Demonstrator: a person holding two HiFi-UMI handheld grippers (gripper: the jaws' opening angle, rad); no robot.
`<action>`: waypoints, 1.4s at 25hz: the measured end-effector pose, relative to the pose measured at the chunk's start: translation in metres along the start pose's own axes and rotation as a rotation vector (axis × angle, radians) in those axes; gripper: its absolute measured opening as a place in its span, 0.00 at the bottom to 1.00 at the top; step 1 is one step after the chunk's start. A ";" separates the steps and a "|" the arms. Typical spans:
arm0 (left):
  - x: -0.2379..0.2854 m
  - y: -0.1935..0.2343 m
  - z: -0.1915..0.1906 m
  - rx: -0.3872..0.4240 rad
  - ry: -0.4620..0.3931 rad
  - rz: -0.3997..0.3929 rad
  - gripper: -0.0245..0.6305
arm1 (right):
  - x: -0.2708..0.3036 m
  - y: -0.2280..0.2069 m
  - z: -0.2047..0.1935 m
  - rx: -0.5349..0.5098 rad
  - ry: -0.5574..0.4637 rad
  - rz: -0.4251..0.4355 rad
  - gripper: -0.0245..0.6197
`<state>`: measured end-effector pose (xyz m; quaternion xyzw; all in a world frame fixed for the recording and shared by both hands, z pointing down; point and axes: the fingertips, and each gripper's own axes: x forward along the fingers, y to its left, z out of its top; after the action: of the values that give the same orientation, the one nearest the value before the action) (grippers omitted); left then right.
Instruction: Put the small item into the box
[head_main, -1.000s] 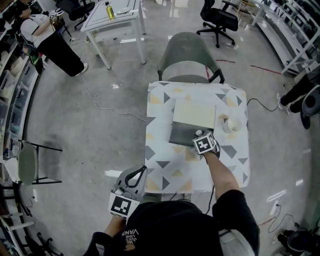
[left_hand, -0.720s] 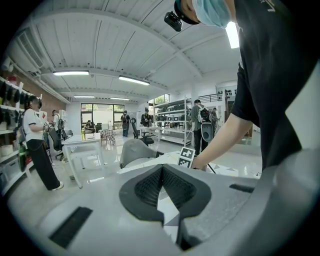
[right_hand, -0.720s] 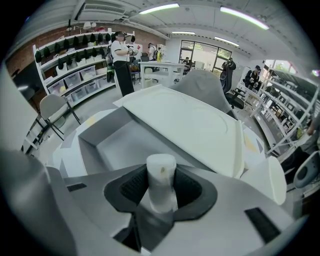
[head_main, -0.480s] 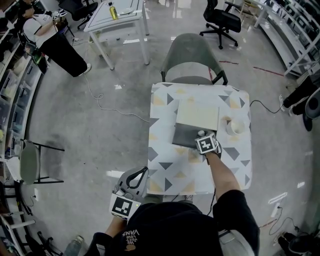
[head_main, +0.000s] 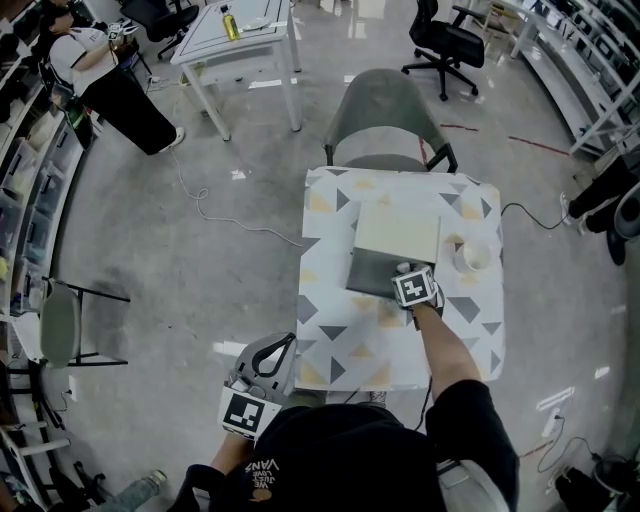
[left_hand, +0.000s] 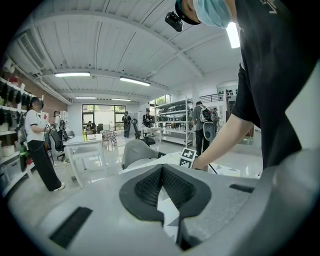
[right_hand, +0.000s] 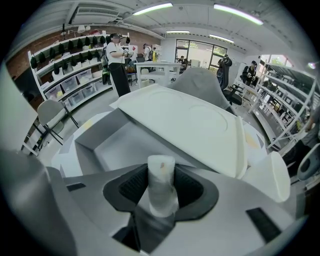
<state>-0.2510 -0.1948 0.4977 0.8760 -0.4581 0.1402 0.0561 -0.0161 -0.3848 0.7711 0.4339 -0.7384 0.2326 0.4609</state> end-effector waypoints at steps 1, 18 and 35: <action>0.000 0.000 0.000 0.000 0.000 0.000 0.05 | 0.001 0.000 -0.001 0.002 0.010 0.002 0.28; -0.002 -0.002 0.000 0.017 0.001 -0.013 0.05 | 0.002 -0.001 -0.014 0.055 0.019 -0.009 0.31; 0.029 -0.035 0.022 0.027 -0.039 -0.098 0.05 | -0.088 -0.013 0.014 0.114 -0.319 -0.031 0.04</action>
<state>-0.2022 -0.2028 0.4864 0.9007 -0.4136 0.1262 0.0419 0.0055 -0.3640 0.6861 0.5021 -0.7810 0.1952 0.3161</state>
